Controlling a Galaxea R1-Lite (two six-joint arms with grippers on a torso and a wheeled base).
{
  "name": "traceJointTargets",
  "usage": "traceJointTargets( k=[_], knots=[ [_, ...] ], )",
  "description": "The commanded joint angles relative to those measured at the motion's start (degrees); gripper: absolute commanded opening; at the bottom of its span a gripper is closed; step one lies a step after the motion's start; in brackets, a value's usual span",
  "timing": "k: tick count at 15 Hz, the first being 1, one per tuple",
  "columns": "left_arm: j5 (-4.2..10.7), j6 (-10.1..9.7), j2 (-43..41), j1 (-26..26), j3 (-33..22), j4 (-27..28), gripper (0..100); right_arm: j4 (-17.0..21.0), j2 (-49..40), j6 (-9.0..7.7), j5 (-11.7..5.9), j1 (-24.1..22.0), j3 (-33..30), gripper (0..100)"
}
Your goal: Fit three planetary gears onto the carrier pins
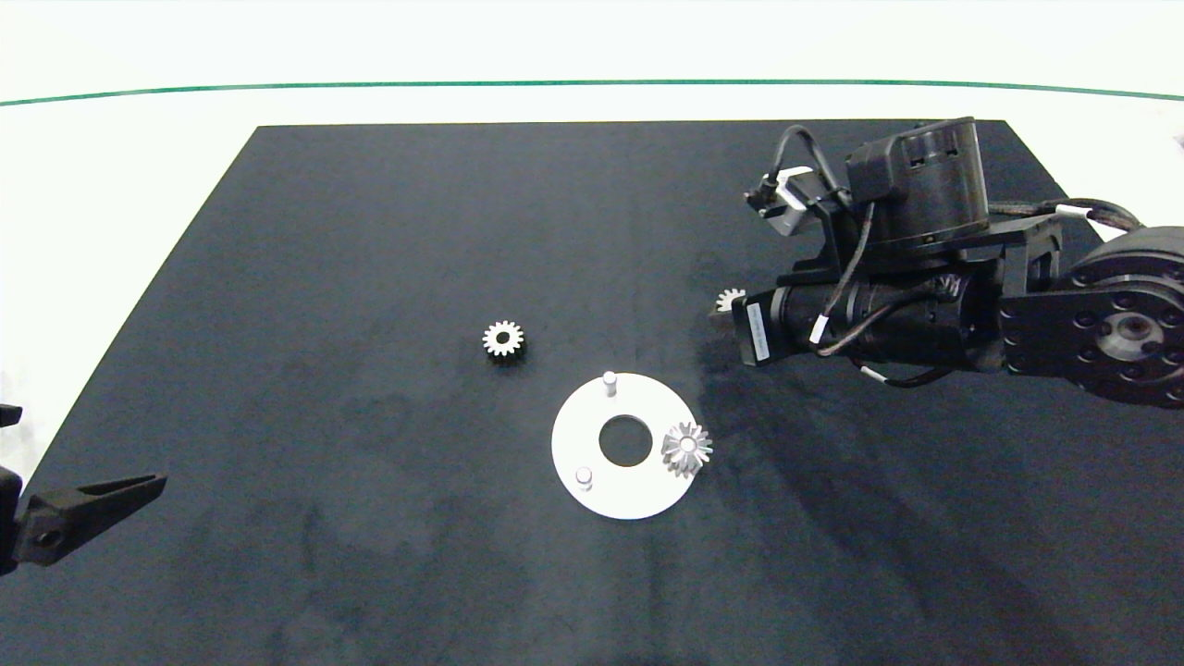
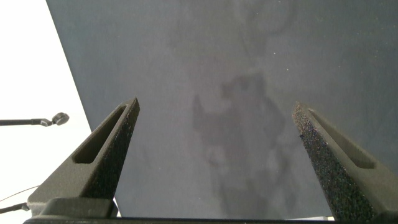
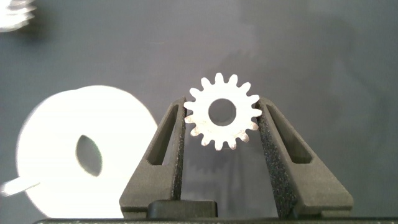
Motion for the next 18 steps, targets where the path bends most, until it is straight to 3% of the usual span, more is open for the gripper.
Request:
traceJointTargets(
  k=[1, 4, 8, 17, 18],
  knots=[
    [0.07, 0.09, -0.05, -0.02, -0.01, 0.19, 100, 3.65, 2.27, -0.02, -0.45, 5.38, -4.59, 22],
    [0.07, 0.09, -0.05, -0.02, -0.01, 0.19, 100, 3.82, 7.89, -0.19, -1.51, 7.49, -8.11, 22],
    [0.07, 0.09, -0.05, -0.02, -0.01, 0.19, 100, 3.82, 11.41, -0.02, -1.51, 9.69, -10.48, 22],
    [0.07, 0.09, -0.05, -0.02, -0.01, 0.19, 100, 3.91, 12.11, 0.07, -1.59, 11.45, -11.01, 22],
    [0.07, 0.09, -0.05, -0.02, -0.01, 0.19, 100, 3.91, 12.46, -0.02, -2.3, 11.27, -11.01, 22]
  ],
)
